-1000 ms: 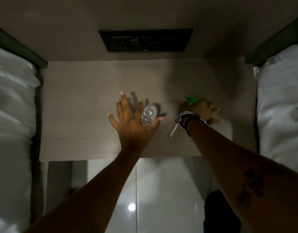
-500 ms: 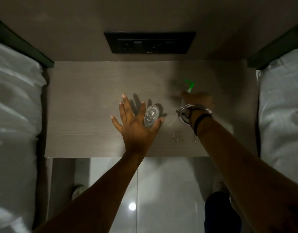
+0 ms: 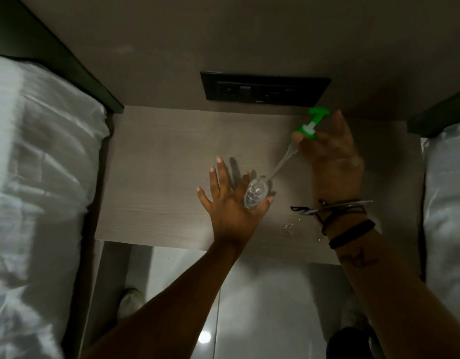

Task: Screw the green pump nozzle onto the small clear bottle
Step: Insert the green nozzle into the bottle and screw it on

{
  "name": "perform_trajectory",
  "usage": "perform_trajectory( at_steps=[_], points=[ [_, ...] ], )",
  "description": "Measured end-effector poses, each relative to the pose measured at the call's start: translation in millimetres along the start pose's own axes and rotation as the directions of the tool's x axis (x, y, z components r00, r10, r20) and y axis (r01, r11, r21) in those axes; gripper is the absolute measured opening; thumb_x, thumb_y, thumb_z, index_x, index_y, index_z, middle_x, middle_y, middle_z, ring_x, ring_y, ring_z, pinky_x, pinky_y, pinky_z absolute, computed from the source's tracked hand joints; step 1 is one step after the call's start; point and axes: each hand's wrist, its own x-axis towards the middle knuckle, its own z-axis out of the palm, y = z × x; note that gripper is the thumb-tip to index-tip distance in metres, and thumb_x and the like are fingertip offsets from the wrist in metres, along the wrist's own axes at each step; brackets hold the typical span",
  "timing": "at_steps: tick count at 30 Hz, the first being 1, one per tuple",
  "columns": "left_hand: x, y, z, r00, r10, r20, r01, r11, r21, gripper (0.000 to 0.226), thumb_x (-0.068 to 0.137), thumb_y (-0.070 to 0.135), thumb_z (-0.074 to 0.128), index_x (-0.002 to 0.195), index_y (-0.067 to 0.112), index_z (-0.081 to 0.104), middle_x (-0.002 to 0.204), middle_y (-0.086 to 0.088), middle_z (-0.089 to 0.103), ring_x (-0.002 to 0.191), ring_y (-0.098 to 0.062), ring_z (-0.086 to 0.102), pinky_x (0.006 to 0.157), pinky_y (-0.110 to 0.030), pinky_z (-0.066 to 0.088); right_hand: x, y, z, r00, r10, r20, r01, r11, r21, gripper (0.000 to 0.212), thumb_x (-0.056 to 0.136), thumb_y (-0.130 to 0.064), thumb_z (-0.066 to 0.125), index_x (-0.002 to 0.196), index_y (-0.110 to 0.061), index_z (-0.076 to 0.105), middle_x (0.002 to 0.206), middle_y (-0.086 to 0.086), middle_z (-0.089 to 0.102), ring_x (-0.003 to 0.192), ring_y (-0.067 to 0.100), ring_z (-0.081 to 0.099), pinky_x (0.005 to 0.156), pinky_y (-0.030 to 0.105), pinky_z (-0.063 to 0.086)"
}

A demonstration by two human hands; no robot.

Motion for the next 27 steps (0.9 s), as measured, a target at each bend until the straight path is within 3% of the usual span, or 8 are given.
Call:
perform_trajectory(
  at_steps=[5, 9, 11, 14, 16, 21, 25, 27],
  points=[
    [1, 1, 3, 1.0, -0.011, 0.009, 0.011, 1.0, -0.014, 0.075, 0.076, 0.081, 0.04, 0.141, 0.048, 0.023, 0.164, -0.011, -0.004, 0.15, -0.031, -0.001, 0.11, -0.059, -0.009, -13, 15, 5, 0.984, -0.149, 0.094, 0.162, 0.975, -0.155, 0.025, 0.072, -0.021, 0.077, 0.088, -0.033, 0.064, 0.15, 0.013, 0.036, 0.137, 0.029, 0.033, 0.11, 0.054, 0.033],
    [1, -2, 8, 1.0, -0.003, -0.009, 0.003, 1.0, -0.002, 0.079, 0.078, 0.077, 0.05, 0.143, 0.047, 0.016, 0.164, -0.012, -0.003, 0.149, -0.031, -0.001, 0.109, -0.059, -0.009, -19, 23, 6, 0.94, -0.267, 0.215, 0.323, 0.899, -0.295, 0.031, 0.072, -0.028, 0.074, 0.1, -0.015, 0.067, 0.147, 0.022, 0.036, 0.135, 0.039, 0.032, 0.107, 0.039, 0.031],
    [1, -4, 10, 1.0, 0.004, 0.001, -0.004, 1.0, -0.01, 0.075, 0.078, 0.077, 0.048, 0.143, 0.049, 0.022, 0.164, -0.01, -0.005, 0.149, -0.03, -0.004, 0.111, -0.059, -0.01, -22, 29, 6, 0.912, -0.263, 0.315, 0.374, 0.848, -0.375, 0.033, 0.072, -0.029, 0.075, 0.099, -0.01, 0.069, 0.147, 0.024, 0.035, 0.135, 0.041, 0.032, 0.109, 0.044, 0.033],
    [0, -7, 12, 1.0, -0.005, -0.02, 0.003, 0.994, -0.112, 0.064, 0.081, 0.078, 0.033, 0.134, 0.043, 0.047, 0.165, -0.008, 0.0, 0.15, -0.028, -0.002, 0.114, -0.062, -0.005, -32, 46, 7, 0.869, -0.202, 0.451, 0.414, 0.796, -0.441, 0.031, 0.068, -0.025, 0.08, 0.096, -0.013, 0.071, 0.15, 0.017, 0.032, 0.139, 0.036, 0.027, 0.109, 0.059, 0.03],
    [-1, -8, 16, 0.998, 0.003, -0.056, -0.015, 0.978, -0.207, 0.06, 0.083, 0.071, 0.035, 0.135, 0.043, 0.042, 0.164, -0.009, 0.005, 0.15, -0.03, 0.003, 0.114, -0.064, -0.002, -38, 56, 7, 0.873, -0.14, 0.466, 0.367, 0.818, -0.442, 0.033, 0.064, -0.025, 0.082, 0.095, -0.021, 0.071, 0.153, 0.008, 0.029, 0.14, 0.03, 0.024, 0.11, 0.057, 0.029],
    [-1, -14, 24, 0.998, 0.016, -0.061, -0.025, 0.988, -0.154, 0.059, 0.086, 0.07, 0.034, 0.137, 0.042, 0.043, 0.164, -0.009, 0.004, 0.151, -0.03, 0.001, 0.114, -0.063, -0.001, -40, 69, 14, 0.919, -0.075, 0.388, 0.278, 0.82, -0.5, 0.036, 0.059, -0.034, 0.083, 0.089, -0.025, 0.065, 0.153, 0.008, 0.029, 0.14, 0.029, 0.026, 0.107, 0.058, 0.033],
    [0, -20, 30, 0.997, 0.033, -0.076, -0.041, 0.994, -0.105, 0.055, 0.089, 0.064, 0.047, 0.139, 0.045, 0.041, 0.165, -0.006, 0.0, 0.151, -0.026, -0.004, 0.114, -0.063, -0.001, -37, 71, 16, 0.862, -0.044, 0.505, 0.353, 0.767, -0.535, 0.086, 0.058, -0.051, 0.079, 0.133, -0.034, 0.041, 0.16, 0.009, 0.005, 0.145, 0.032, 0.011, 0.112, 0.058, 0.022],
    [1, -19, 31, 0.994, 0.03, -0.103, -0.042, 0.993, -0.114, 0.052, 0.091, 0.068, 0.036, 0.133, 0.041, 0.05, 0.165, -0.008, 0.003, 0.151, -0.027, -0.002, 0.114, -0.06, -0.004, -33, 70, 14, 0.833, -0.091, 0.545, 0.401, 0.779, -0.482, 0.07, 0.065, -0.043, 0.077, 0.129, -0.035, 0.049, 0.159, 0.007, 0.009, 0.145, 0.032, 0.01, 0.112, 0.063, 0.02]
  ],
)
